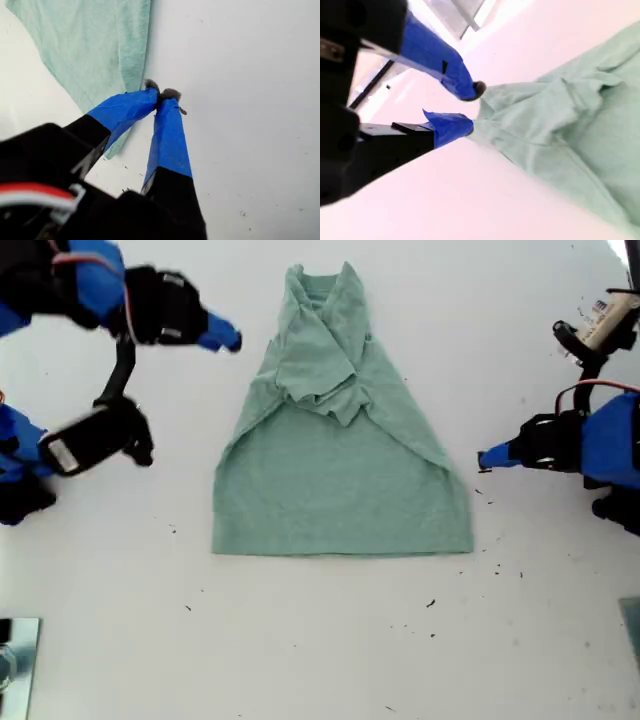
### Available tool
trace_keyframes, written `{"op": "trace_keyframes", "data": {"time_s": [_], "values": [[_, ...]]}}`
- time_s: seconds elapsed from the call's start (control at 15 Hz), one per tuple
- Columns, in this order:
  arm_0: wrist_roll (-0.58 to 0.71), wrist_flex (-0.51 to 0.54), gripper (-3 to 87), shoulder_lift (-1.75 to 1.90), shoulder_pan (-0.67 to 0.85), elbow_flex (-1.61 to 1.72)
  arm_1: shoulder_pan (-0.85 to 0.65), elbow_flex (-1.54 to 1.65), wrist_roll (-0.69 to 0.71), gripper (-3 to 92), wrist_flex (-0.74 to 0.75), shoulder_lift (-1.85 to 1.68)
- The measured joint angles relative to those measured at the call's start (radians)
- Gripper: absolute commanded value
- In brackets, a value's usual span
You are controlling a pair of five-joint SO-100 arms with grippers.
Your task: Fold t shirt
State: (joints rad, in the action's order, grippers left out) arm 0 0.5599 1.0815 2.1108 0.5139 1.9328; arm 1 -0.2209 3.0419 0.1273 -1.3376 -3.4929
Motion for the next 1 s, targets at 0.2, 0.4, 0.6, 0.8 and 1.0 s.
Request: {"op": "trace_keyframes", "data": {"time_s": [0.2,0.4,0.6,0.8,1.0], "values": [[-0.209,-0.138,-0.2,0.477,-0.161,0.673,0.0,0.0,0.014,2.5,0.003,0.0],[-0.296,-0.16,-0.2,0.902,-0.236,1.058,0.0,0.0,0.041,2.5,0.012,0.0],[-0.318,-0.225,-0.2,0.907,-0.241,1.134,0.0,-0.005,0.101,2.5,0.023,0.0],[-0.318,-0.238,-0.2,0.979,-0.242,1.218,0.0,-0.189,0.14,2.5,-0.074,0.126],[-0.318,-0.107,-0.2,1.37,-0.241,1.293,0.003,-0.698,0.256,-0.2,-0.193,0.641]]}}
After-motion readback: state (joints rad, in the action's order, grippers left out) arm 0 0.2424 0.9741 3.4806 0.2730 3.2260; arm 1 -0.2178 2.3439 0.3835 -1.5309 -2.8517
